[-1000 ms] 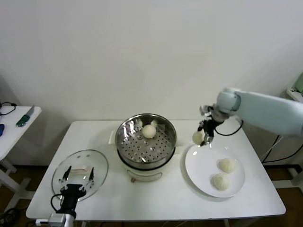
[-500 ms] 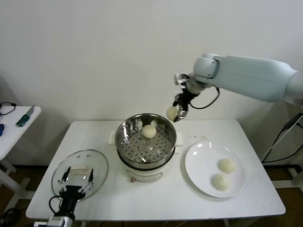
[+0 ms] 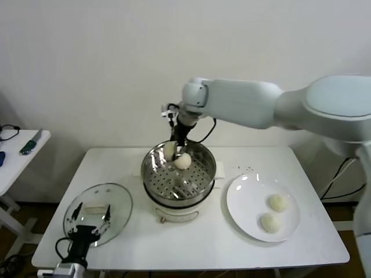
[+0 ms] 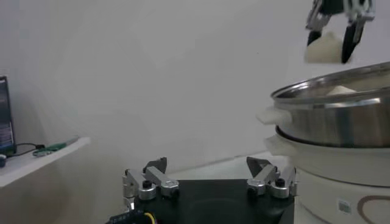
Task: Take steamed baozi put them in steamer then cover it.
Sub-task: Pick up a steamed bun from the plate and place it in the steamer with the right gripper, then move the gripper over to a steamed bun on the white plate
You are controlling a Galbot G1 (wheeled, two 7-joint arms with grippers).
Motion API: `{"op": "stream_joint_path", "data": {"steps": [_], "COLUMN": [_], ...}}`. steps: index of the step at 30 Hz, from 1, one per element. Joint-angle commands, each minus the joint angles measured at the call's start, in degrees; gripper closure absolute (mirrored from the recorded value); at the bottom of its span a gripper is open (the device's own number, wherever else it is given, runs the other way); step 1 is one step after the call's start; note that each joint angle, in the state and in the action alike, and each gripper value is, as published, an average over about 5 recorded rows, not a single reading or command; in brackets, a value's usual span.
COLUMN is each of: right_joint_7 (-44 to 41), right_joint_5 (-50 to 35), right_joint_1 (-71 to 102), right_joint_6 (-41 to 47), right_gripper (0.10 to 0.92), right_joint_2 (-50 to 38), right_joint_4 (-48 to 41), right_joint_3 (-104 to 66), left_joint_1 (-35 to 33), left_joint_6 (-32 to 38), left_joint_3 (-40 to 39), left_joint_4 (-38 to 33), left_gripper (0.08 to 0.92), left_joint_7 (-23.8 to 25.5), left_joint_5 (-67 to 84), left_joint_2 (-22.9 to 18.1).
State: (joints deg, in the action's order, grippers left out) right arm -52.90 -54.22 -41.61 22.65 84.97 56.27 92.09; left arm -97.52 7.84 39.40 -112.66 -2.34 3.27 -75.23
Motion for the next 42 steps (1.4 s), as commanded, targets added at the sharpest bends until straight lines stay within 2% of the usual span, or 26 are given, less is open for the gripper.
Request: {"op": "stream_joint_path", "data": {"steps": [1, 18, 23, 26, 34, 42], "right_joint_7": [0.48, -1.53, -2.0, -2.21, -4.62, -5.11], "right_joint_5": [1.19, 4.92, 5.17, 4.96, 4.48, 7.53], "right_joint_1": [7.32, 10.47, 9.9, 8.31, -2.59, -11.48], "right_joint_6": [0.58, -0.39, -0.19, -0.09, -1.32, -2.08], "right_gripper": [0.307, 0.301, 0.224, 0.206, 0.202, 0.203], "right_joint_2": [7.03, 6.04, 5.53, 4.01, -5.69, -21.61], "right_joint_4": [-3.63, -6.98, -6.89, -5.78, 4.36, 20.4], "right_joint_3": [-0.46, 0.47, -0.15, -0.84, 0.68, 1.94], "left_joint_1": [1.01, 3.55, 3.95, 3.94, 3.91, 3.67], "left_joint_6": [-0.14, -1.38, -1.74, -1.79, -2.04, -2.28], "left_joint_3": [0.17, -0.04, 0.03, 0.23, 0.54, 0.39], "left_joint_4": [0.44, 1.61, 1.56, 1.52, 1.14, 1.33], "left_gripper": [0.177, 0.177, 0.177, 0.177, 0.177, 0.177], "left_joint_7": [0.04, 0.2, 0.2, 0.2, 0.15, 0.1], "left_joint_5": [0.1, 0.05, 0.1, 0.21, 0.66, 0.72], "left_joint_2": [0.86, 0.74, 0.74, 0.81, 0.71, 1.13]}}
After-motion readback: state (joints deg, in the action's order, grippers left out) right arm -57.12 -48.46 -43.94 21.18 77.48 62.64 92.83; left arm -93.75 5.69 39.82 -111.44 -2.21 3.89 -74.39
